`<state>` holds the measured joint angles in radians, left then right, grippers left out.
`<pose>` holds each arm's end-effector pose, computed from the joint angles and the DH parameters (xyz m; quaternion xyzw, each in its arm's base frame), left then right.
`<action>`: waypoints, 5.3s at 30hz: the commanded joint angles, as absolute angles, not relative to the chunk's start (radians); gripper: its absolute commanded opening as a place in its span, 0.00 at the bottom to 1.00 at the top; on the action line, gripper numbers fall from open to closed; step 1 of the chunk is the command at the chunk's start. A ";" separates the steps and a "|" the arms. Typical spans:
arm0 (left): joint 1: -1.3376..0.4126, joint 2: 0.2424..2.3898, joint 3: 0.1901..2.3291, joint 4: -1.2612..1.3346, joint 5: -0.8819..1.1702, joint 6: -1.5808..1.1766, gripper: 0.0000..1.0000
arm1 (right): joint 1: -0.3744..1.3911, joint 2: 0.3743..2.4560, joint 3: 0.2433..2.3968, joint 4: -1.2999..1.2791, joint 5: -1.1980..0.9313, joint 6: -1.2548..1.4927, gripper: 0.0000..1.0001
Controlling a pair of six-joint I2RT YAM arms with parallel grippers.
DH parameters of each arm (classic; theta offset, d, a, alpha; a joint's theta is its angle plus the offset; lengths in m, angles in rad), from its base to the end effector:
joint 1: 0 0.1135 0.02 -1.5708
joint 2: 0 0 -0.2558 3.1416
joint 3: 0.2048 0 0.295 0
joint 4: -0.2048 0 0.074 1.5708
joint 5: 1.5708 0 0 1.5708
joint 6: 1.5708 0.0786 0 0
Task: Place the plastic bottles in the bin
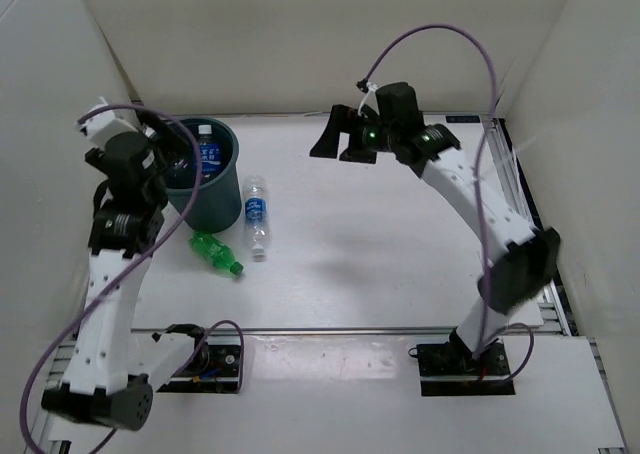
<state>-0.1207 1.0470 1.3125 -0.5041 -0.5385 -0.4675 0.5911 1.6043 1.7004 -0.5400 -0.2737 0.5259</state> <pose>0.2952 0.0048 0.4352 -0.2927 0.7182 0.0275 0.6307 0.3581 0.2659 0.3923 -0.1001 0.8347 0.3782 0.3876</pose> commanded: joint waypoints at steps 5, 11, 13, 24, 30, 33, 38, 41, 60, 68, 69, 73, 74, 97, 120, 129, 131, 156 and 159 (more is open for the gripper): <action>-0.115 0.807 1.423 -0.992 -0.609 -0.595 1.00 | 0.586 2.069 1.909 -0.376 -0.781 0.703 1.00; -0.115 0.732 1.422 -1.217 -0.588 -0.623 1.00 | 0.627 2.391 2.091 -0.318 -0.836 0.816 1.00; -0.115 0.723 1.434 -1.270 -0.597 -0.635 1.00 | 0.640 2.480 2.175 -0.318 -0.836 0.841 1.00; -0.115 0.712 1.436 -1.419 -0.480 -0.659 1.00 | 0.710 2.759 2.336 -0.190 -0.749 0.949 0.93; -0.115 0.673 1.379 -1.428 -0.419 -0.675 1.00 | 0.730 2.778 2.273 -0.101 -0.750 0.994 0.78; -0.115 0.655 1.368 -1.428 -0.408 -0.666 1.00 | 0.719 2.735 2.194 -0.092 -0.750 0.994 0.53; -0.115 0.623 1.310 -1.428 -0.408 -0.768 1.00 | 0.689 2.479 1.898 -0.069 -0.759 0.934 0.35; -0.115 0.582 1.229 -1.419 -0.399 -0.883 1.00 | 0.680 2.280 1.745 -0.095 -0.738 0.865 0.32; -0.115 0.644 1.178 -1.430 -0.258 -0.868 1.00 | 0.810 2.223 2.452 -0.061 -0.180 0.413 0.15; -0.115 0.644 1.166 -1.430 -0.143 -0.813 1.00 | 0.896 2.387 2.498 0.231 -0.089 0.147 0.17; -0.115 0.644 1.166 -1.430 -0.143 -0.804 1.00 | 0.908 2.398 2.497 0.248 -0.089 0.138 0.17; -0.115 0.644 1.128 -1.430 -0.129 -0.795 1.00 | 0.917 2.419 2.488 0.236 -0.089 0.114 0.21; -0.115 0.644 1.127 -1.430 -0.129 -0.795 1.00 | 0.917 2.419 2.479 0.226 -0.100 0.114 0.63; -0.115 0.802 0.634 -0.636 -0.265 -1.057 1.00 | 1.023 1.485 2.051 -0.644 0.170 0.222 1.00; -0.097 0.991 0.479 -0.582 -0.151 -1.078 0.59 | 0.962 1.356 1.977 -0.758 0.272 0.176 1.00; -0.129 0.527 0.857 -1.156 -0.165 -1.275 0.55 | 0.930 1.338 1.915 -0.758 0.262 0.186 1.00; -0.129 0.517 0.966 -1.173 -0.228 -1.212 0.55 | 0.917 1.338 1.905 -0.758 0.249 0.195 1.00; -0.115 1.361 1.307 -0.612 -0.991 -0.686 0.67 | 0.908 1.273 1.847 -0.785 0.132 0.252 1.00; -0.115 1.380 1.318 -0.612 -0.979 -0.686 0.73 | 0.908 1.252 1.833 -0.785 0.152 0.242 1.00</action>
